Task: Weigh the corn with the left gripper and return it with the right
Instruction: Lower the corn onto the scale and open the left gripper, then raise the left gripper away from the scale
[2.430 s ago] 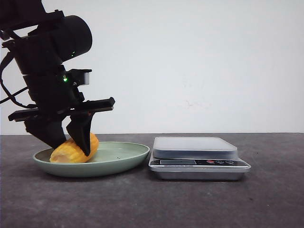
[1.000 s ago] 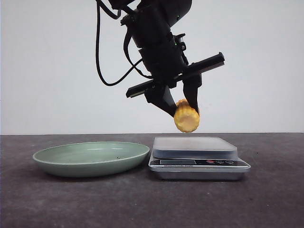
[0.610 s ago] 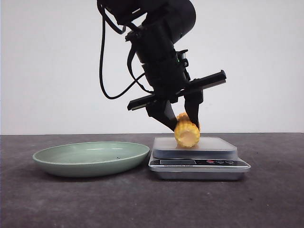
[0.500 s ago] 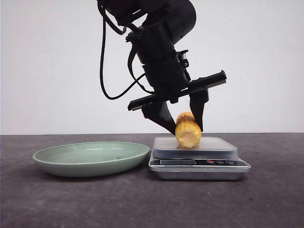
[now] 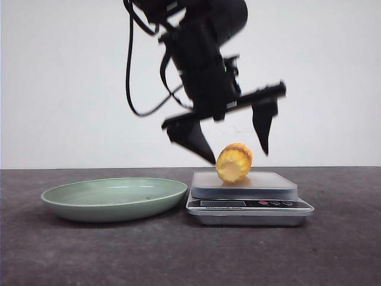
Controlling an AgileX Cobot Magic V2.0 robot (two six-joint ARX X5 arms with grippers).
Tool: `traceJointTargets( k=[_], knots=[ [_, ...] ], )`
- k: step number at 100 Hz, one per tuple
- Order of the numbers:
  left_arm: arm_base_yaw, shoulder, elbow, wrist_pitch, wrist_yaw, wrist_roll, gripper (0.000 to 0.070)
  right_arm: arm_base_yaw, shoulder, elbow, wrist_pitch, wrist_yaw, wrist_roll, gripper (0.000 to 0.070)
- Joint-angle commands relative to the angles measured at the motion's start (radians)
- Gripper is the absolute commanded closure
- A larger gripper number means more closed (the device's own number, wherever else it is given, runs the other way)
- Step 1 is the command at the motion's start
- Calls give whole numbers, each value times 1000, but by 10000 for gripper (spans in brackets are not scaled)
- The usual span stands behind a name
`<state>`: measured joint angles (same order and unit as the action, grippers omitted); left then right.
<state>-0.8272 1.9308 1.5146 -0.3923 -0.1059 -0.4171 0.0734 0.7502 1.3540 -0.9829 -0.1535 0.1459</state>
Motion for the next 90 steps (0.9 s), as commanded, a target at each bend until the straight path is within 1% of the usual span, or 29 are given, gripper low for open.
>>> traceJointTargets(
  k=[1,14,20,44,50,56,62,70,77,90],
  knots=[
    [-11,-61,45,6,-27,74,142,4,4,18,8,4,7,83],
    [-10,-196,46,-48,-108,175,143,4,4,18,10,4,7,83],
    [-10,-258,46,-79,-114,202,143,4,4,18,9,4,7,83],
    [-13,-580,46,-251,-111,208,143,11,16,18,1,-16,-2,83],
    [-18,-653,46,-299,-115,222,146,23,19,18,-7,-18,-1,83],
    [-22,-728,46,-357,-144,250,161,35,19,18,-17,-34,-1,83],
    [-26,-801,45,-437,-204,259,192,47,19,18,-7,-34,1,83],
    [-29,-876,43,-531,-231,258,192,58,19,18,24,-34,1,83],
    [-32,-952,33,-595,-235,231,192,70,28,18,49,-34,5,83],
    [-32,-1079,-6,-612,-253,183,192,99,63,18,72,-34,4,83]
  ],
)
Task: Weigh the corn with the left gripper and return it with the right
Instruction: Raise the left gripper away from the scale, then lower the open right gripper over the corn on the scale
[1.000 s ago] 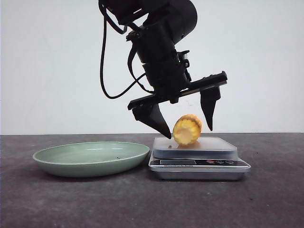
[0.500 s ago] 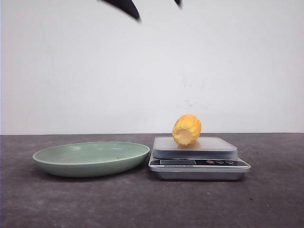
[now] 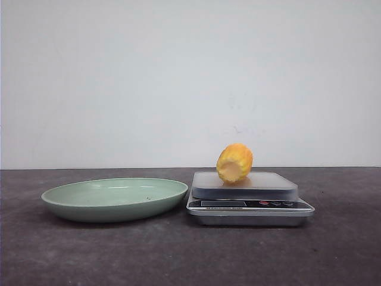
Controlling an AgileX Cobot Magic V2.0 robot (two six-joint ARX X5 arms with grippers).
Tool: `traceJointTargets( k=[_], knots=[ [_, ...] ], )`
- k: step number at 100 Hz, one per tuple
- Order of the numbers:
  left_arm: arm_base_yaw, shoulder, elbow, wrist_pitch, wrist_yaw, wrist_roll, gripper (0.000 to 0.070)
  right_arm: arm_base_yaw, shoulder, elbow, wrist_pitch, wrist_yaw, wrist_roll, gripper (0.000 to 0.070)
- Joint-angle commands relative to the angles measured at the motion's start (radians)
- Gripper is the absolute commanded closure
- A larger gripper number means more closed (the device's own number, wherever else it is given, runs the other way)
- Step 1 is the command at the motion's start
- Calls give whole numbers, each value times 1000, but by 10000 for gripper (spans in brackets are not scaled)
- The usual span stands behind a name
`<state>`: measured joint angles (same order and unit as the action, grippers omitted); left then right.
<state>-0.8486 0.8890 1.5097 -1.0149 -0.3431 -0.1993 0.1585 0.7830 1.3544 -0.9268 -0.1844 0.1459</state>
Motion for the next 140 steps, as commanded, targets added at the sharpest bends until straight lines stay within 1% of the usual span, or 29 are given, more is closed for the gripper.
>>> traceJointTargets(
  k=[1,6,18,28,35,45,53,61,66,74,81,96,113,140],
  knots=[
    [-11,-48,-6,11,-20,-39,192,17,35,18,17,-3,4,83],
    [-11,-99,-33,10,-46,-58,192,34,63,18,22,-3,4,83],
    [-11,-213,-109,-24,-138,-90,192,90,137,18,42,2,4,83],
    [-11,-300,-168,-74,-193,-142,192,145,196,18,91,8,8,83],
    [-11,-344,-198,-106,-215,-185,192,192,241,18,135,43,14,83],
    [-10,-396,-224,-163,-218,-246,192,264,311,18,195,116,23,80],
    [-9,-418,-231,-212,-234,-290,192,311,374,18,241,148,28,64],
    [-9,-429,-231,-243,-241,-311,192,340,440,18,275,161,31,49],
    [-9,-435,-231,-248,-241,-317,192,357,489,18,295,162,40,25],
    [-8,-439,-231,-247,-241,-317,192,378,555,18,308,175,64,8],
    [-8,-439,-231,-245,-241,-317,192,387,616,18,317,195,82,8],
    [-8,-439,-231,-241,-241,-316,192,388,733,18,351,193,94,9],
    [-9,-439,-231,-249,-241,-310,197,389,848,18,365,193,139,9],
    [-9,-439,-238,-249,-241,-287,196,389,952,18,352,185,183,9]
  ],
)
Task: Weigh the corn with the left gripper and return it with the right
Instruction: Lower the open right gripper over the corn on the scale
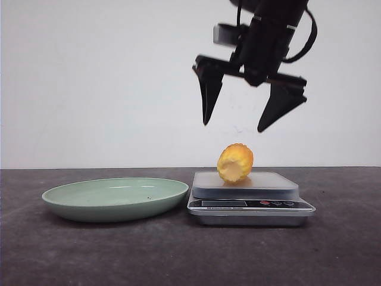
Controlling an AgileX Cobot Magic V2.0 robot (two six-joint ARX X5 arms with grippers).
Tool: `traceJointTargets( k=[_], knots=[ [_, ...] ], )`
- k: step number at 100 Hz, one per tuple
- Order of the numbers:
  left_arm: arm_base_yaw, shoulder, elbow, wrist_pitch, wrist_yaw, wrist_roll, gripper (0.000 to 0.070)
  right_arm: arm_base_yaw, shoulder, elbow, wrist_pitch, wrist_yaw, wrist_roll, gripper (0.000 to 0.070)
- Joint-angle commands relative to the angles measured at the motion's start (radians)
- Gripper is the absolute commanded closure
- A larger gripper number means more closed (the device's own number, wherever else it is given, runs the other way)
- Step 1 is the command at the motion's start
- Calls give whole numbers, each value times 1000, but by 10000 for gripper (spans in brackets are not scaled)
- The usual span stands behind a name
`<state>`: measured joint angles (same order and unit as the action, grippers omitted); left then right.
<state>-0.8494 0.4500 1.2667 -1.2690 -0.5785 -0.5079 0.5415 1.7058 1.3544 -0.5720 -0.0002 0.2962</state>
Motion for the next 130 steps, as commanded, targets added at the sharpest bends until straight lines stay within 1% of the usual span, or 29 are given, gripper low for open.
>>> traceJointTargets(
  k=[1,24,35,53,58,68,71,97,115,120,130],
  knots=[
    [-8,0,5,4,-6,22,196,6,32,18,-3,0,35,9],
    [-8,0,-10,5,-6,27,196,11,55,18,-11,-13,82,11],
    [-8,0,-12,3,-6,29,196,11,68,18,-9,-60,117,14],
    [-8,0,-12,-11,-6,36,196,16,86,18,-35,-51,139,20],
    [-8,0,-12,-18,-6,37,196,19,87,18,-37,-47,143,52],
    [-8,0,-12,-20,-6,48,196,22,87,18,-35,-45,153,170],
    [-8,0,-12,-20,-6,48,196,23,87,18,-37,-45,158,185],
    [-8,0,-12,-26,-6,54,196,25,102,17,-60,-39,187,178],
    [-8,0,-12,-28,-6,70,196,33,102,17,-78,13,210,182],
    [-8,0,-12,-32,-6,70,196,34,102,17,-89,31,214,216],
    [-8,0,-12,-45,-6,70,196,35,102,17,-105,57,222,359]
  ],
)
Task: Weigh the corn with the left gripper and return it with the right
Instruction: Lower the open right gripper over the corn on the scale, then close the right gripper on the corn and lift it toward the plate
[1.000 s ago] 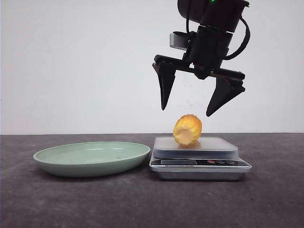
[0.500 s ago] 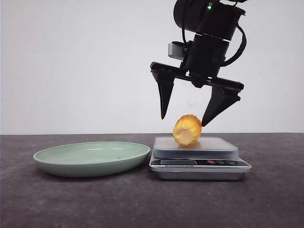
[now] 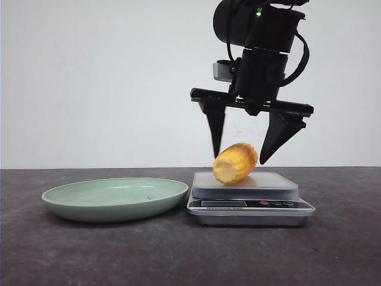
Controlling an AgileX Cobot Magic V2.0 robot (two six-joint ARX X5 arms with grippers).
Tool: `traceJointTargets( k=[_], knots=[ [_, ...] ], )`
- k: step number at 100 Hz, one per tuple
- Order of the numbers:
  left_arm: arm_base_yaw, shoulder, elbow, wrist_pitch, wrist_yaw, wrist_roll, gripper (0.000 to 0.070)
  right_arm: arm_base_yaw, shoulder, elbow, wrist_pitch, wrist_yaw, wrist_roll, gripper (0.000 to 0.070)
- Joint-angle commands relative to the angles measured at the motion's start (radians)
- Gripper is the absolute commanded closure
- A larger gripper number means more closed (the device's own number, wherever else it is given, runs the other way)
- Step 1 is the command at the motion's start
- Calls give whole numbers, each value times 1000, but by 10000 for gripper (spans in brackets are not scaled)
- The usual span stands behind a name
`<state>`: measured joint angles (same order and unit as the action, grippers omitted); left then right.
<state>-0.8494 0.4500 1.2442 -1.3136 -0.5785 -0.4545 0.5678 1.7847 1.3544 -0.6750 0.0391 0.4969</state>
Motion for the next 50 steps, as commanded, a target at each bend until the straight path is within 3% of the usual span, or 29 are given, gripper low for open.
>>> traceJointTargets(
  k=[1,10,19,50],
  knots=[
    [-8,0,11,-2,-6,17,196,10,23,17,-3,18,21,370],
    [-8,0,11,-5,-6,19,196,11,23,17,-6,22,21,482],
    [-8,0,11,-10,-6,20,196,17,23,17,-6,22,20,700],
    [-8,0,11,-16,-6,28,196,75,0,18,-9,101,0,700]
  ],
)
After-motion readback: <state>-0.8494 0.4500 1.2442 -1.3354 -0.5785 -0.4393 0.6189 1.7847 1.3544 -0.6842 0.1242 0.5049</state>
